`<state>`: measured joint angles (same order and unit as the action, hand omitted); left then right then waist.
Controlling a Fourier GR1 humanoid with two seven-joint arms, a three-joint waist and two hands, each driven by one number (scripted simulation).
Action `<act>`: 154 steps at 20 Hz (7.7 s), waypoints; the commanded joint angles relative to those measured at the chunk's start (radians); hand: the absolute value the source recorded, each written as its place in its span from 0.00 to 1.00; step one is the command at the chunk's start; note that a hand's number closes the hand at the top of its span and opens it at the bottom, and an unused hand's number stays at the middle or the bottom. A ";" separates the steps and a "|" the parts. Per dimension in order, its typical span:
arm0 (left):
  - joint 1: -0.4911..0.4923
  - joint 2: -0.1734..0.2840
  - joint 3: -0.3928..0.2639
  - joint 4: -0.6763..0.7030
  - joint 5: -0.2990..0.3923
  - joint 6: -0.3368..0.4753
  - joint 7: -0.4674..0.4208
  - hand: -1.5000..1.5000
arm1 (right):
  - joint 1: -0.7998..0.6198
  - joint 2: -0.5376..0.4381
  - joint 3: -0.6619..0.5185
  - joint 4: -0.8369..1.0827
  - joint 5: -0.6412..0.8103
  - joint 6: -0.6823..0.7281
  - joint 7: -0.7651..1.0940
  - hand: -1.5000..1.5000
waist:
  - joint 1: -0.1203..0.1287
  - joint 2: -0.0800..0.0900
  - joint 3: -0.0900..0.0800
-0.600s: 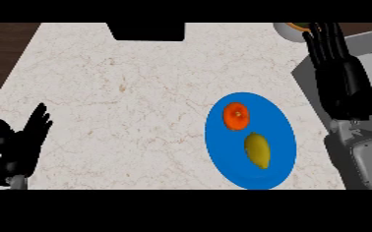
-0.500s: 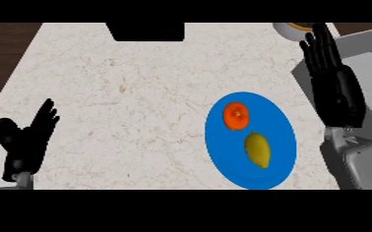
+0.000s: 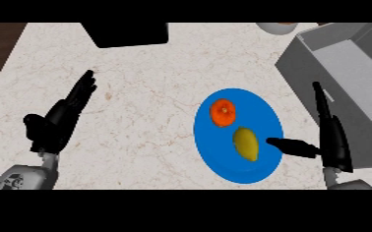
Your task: Pick the lemon from the plate and place it in the cardboard box
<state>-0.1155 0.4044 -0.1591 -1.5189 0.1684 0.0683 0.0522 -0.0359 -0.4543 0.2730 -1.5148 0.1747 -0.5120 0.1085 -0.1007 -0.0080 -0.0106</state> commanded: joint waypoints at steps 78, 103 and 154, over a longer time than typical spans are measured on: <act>-0.133 -0.263 0.096 0.062 -0.262 -0.243 -0.008 0.50 | 0.127 0.417 0.165 -0.047 1.001 0.532 0.777 0.00 | 0.097 0.008 0.011; -0.050 -0.295 0.090 -0.023 -0.286 -0.215 0.034 0.50 | 0.252 -0.301 0.064 -0.254 0.782 0.290 -0.249 1.00 | 0.044 -0.006 0.017; -0.113 -0.337 0.076 -0.075 -0.295 -0.254 0.116 0.50 | -0.110 -0.633 -0.566 0.464 0.005 0.652 -0.855 1.00 | 0.122 0.012 0.012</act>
<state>-0.2167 0.0702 -0.0936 -1.5459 -0.1448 -0.1797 0.1084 -0.0622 -1.1169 -0.3615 -1.1508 0.0808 0.1804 -0.7027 0.0212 0.0045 0.0003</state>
